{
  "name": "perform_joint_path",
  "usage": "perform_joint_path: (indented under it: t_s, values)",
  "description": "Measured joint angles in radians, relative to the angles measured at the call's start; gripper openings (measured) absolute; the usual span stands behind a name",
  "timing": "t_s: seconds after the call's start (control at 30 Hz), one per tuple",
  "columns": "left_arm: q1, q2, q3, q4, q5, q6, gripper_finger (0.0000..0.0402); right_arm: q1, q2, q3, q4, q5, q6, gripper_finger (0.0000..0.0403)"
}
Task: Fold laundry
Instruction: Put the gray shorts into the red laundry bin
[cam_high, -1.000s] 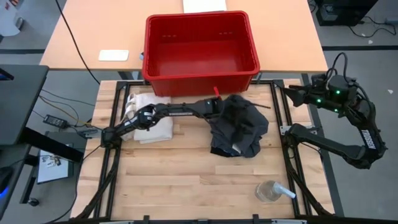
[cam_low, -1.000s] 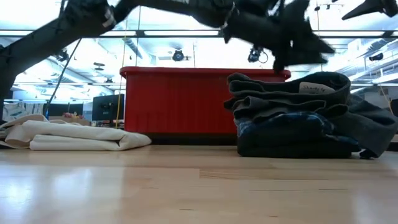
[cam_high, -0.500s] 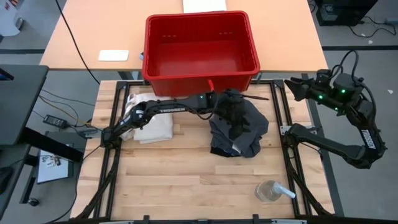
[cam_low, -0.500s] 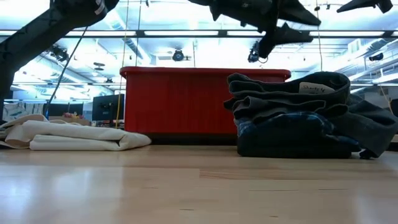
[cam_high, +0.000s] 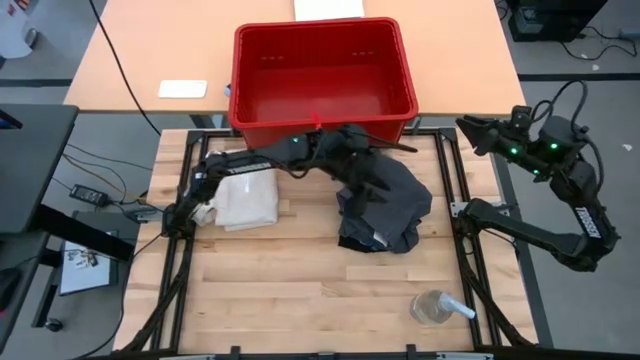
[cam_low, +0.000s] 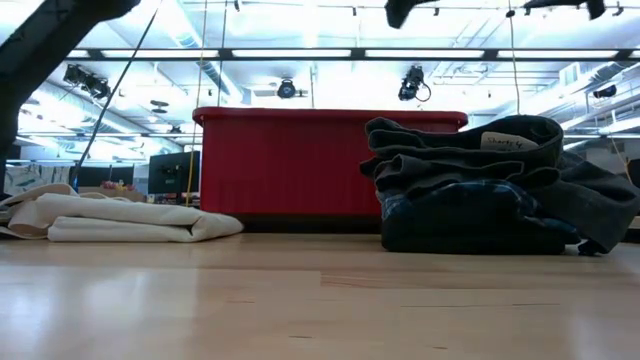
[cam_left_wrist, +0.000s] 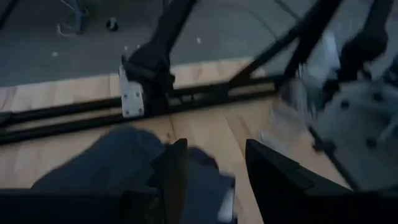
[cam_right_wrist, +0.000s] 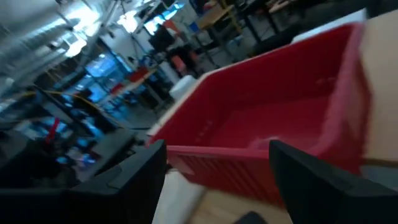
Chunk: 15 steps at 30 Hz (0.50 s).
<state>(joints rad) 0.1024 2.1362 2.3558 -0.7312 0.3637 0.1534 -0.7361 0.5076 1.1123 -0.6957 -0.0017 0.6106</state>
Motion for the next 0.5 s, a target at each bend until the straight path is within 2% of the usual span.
perform_joint_path:
  t_s: [0.1,0.2,0.3,0.4,0.5]
  values:
    - [-0.005,-0.037,0.000,-0.076,-0.002,0.044,0.0154,0.001,0.000,-0.066,0.088,-0.031,0.072,0.0288]
    - [-0.026,-0.072,0.000,-0.108,-0.002,0.066,0.0146,0.007,0.001,-0.138,0.204,-0.092,0.139,0.0288]
    - [-0.060,-0.094,-0.010,-0.123,-0.002,0.090,0.0144,0.025,0.000,-0.196,0.344,-0.111,0.210,0.0288]
    - [-0.094,-0.119,-0.068,-0.139,-0.021,0.112,0.0143,0.046,0.004,-0.246,0.500,-0.095,0.272,0.0288]
    - [-0.125,-0.158,-0.188,-0.118,-0.029,0.112,0.0143,0.067,0.007,-0.281,0.626,-0.074,0.330,0.0288]
